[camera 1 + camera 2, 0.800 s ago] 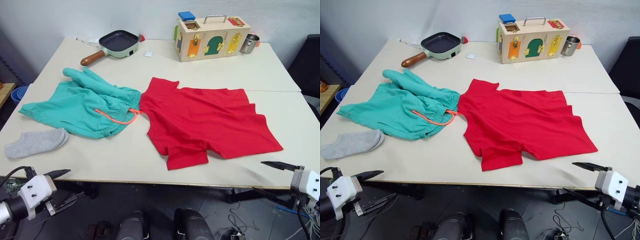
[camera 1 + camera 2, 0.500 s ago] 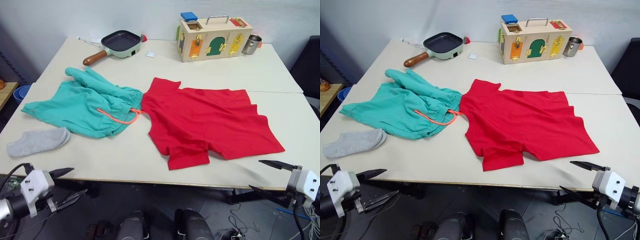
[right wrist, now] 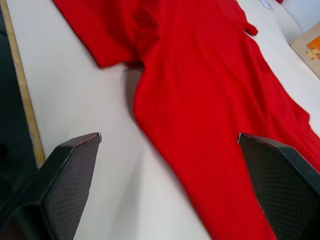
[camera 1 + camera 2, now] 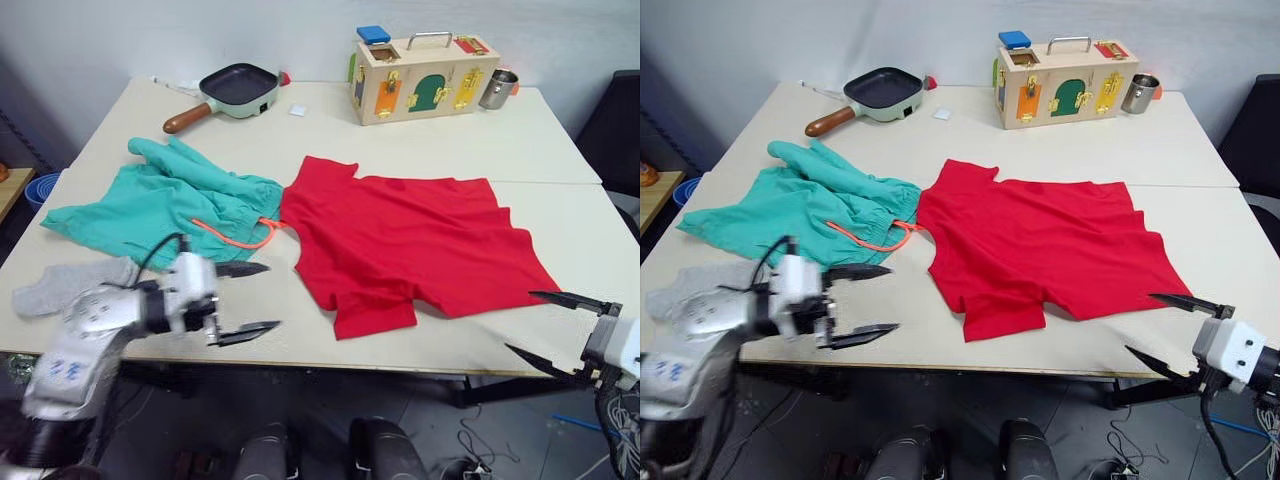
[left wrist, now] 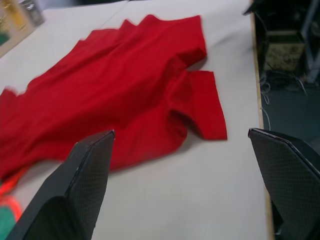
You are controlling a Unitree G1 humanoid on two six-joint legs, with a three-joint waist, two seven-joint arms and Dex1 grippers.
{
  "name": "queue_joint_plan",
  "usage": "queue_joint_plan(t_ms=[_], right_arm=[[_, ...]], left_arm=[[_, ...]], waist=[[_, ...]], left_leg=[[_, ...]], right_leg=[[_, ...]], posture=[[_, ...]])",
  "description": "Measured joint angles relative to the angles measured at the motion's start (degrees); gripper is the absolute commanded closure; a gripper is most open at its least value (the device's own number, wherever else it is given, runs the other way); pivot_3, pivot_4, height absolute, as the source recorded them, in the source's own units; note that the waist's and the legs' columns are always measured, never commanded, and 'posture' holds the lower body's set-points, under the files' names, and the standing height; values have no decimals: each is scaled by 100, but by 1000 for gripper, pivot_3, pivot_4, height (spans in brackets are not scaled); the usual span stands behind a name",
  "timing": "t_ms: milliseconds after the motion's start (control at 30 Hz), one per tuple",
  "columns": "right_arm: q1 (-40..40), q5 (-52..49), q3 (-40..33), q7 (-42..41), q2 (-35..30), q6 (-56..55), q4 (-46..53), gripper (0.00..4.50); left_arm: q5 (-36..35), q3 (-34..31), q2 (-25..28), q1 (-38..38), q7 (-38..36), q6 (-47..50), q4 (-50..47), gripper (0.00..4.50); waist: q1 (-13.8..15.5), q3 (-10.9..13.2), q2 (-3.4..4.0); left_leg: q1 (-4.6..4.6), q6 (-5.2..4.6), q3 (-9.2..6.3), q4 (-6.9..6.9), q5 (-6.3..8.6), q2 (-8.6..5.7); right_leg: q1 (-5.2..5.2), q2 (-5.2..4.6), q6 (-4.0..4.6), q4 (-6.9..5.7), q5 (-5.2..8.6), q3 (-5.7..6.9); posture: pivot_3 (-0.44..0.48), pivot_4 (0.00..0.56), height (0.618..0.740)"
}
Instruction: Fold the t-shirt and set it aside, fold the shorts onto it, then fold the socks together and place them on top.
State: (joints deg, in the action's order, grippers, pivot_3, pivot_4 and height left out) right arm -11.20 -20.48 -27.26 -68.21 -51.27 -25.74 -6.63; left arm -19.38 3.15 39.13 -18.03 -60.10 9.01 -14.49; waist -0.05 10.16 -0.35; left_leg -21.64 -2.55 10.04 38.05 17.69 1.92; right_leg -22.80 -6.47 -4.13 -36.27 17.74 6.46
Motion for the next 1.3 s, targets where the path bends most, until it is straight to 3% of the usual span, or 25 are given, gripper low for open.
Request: queue_joint_plan(t_ms=[133,300,567,767,1000,1100,1200,1267,1300], right_arm=[[522,343,112,-42,-319,-340,-926,26],[867,813,390,-87,-701,-817,-1964,26],[1625,1415,914,59,-1097,-1322,-3562,26],[2606,1905,1539,239,-1098,-1576,-4491,26],[3570,2435,2130,486,-1105,-1892,-5295,26],[4016,2768,2444,699,-1104,-1890,-5576,0],[4641,3185,2869,790,-1093,-1583,-5872,610],[5011,3455,3137,843,-1050,-1348,-6060,1344],[5075,3505,3179,859,-1032,-1294,-6090,1506]], left_arm=[[1237,1035,-424,-1088,-54,-1102,1244,0],[2042,1714,-726,-1638,-116,-2192,2158,0],[2257,2097,-778,-1713,-544,-2761,2426,0],[2536,2366,-1292,-1838,-466,-2770,2625,0],[2732,2398,-1381,-2049,-315,-2891,2868,0],[2862,2434,-1409,-2127,-247,-2969,2956,629],[2919,2480,-1476,-2180,-179,-2976,3143,1522],[2970,2498,-1555,-2190,-105,-2911,3242,2191],[2975,2499,-1569,-2190,-86,-2889,3267,2352]], waist=[[-7,1,-2],[-22,1,-2],[-38,2,-2],[-31,1,-1],[-79,1,-1],[-120,1,-1],[-166,1,0],[-163,0,0],[-161,0,-1]], left_leg=[[27,-1,3,-7,3,1],[26,0,1,-12,5,8],[28,-12,2,5,-3,8],[28,-12,1,9,-4,7],[35,-13,-2,16,-5,8],[37,-18,-4,24,-8,6],[42,-21,-5,26,-10,5],[44,-22,-12,28,-10,5],[44,-21,-14,29,-10,5]], right_leg=[[33,-1,-2,25,-1,-2],[26,-1,-1,24,0,-1],[34,-8,-4,19,-1,-4],[33,-9,-5,13,-1,-3],[45,-11,-8,13,-3,-2],[53,-16,-15,14,-7,-3],[62,-20,-16,21,-8,-4],[66,-21,-17,20,-9,-2],[66,-21,-17,20,-9,-2]], posture=[[0,150,740],[0,150,740],[0,150,740],[0,150,740],[0,150,740],[0,150,740],[0,150,740],[0,150,740],[0,150,740]])
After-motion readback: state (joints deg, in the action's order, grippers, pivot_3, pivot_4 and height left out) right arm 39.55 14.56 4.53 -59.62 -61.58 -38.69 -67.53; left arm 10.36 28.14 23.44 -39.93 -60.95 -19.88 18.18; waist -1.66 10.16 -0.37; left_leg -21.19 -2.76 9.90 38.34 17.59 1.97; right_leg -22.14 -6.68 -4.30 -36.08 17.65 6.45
